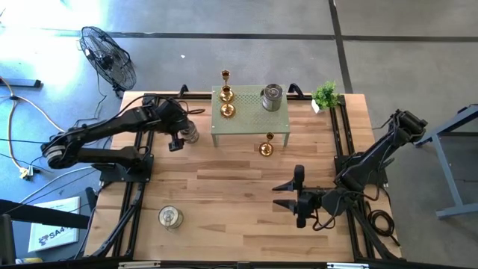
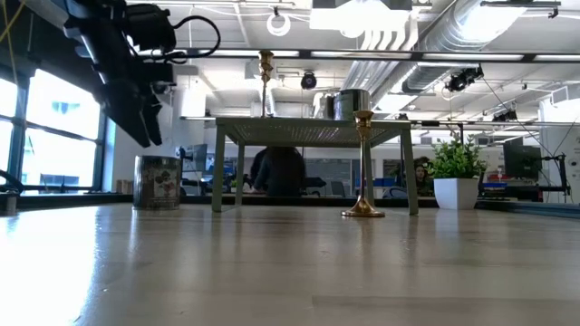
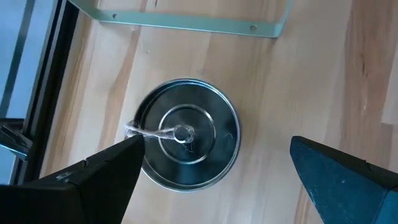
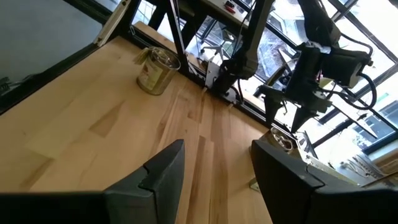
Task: Pick & Place candle stick holders
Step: Put the top silver scented candle on the shelf aligned with the other silver scented candle
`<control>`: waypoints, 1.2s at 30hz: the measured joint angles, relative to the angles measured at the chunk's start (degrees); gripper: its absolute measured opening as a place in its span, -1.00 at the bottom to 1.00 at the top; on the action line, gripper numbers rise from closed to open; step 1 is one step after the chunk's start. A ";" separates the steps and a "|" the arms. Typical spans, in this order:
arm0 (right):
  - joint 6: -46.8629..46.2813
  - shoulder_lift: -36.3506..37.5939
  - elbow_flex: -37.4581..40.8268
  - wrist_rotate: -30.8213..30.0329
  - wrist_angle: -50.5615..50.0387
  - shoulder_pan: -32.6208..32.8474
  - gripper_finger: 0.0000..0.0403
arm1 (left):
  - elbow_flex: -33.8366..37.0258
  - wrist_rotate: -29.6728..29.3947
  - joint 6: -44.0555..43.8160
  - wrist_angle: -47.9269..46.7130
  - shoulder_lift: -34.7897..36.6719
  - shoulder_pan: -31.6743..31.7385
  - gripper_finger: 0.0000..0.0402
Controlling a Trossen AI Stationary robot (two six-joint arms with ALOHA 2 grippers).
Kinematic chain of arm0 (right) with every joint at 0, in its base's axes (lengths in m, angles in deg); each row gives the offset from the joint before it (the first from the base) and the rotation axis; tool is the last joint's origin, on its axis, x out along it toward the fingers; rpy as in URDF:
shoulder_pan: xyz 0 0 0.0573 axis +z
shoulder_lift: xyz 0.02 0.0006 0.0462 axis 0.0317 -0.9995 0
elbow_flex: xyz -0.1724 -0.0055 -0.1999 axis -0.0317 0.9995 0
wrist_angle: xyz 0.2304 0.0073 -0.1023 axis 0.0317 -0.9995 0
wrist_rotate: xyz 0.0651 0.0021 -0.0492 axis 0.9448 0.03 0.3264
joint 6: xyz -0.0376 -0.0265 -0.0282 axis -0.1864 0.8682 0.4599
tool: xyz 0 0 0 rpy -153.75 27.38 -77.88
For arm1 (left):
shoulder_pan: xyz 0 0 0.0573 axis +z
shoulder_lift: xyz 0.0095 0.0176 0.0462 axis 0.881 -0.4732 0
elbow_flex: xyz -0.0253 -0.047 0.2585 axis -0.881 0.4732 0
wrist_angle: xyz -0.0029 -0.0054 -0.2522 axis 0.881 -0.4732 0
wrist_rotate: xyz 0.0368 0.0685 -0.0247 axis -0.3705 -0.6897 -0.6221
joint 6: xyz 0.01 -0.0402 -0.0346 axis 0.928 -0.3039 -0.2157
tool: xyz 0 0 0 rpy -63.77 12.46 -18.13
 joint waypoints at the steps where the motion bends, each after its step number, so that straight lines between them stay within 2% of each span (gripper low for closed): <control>1: -0.38 0.00 0.00 0.04 0.01 0.00 -0.10 | 0.00 -0.02 -0.35 -0.06 -0.26 0.01 0.97; 11: -0.76 0.00 0.00 0.19 0.07 0.00 -0.10 | 0.00 2.90 -1.56 0.49 -3.11 7.74 0.97; 16: -0.76 0.00 0.00 0.17 0.09 0.00 -0.10 | 0.00 8.94 -0.99 1.09 -3.36 10.87 0.97; 31: -0.78 0.00 0.00 2.20 -0.07 -1.49 -0.10 | 0.00 11.58 -0.94 1.78 -3.43 10.85 0.97; 36: -0.78 0.00 0.00 2.16 -0.09 -1.46 -0.10 | 0.00 11.56 -1.13 1.81 -5.63 10.85 0.97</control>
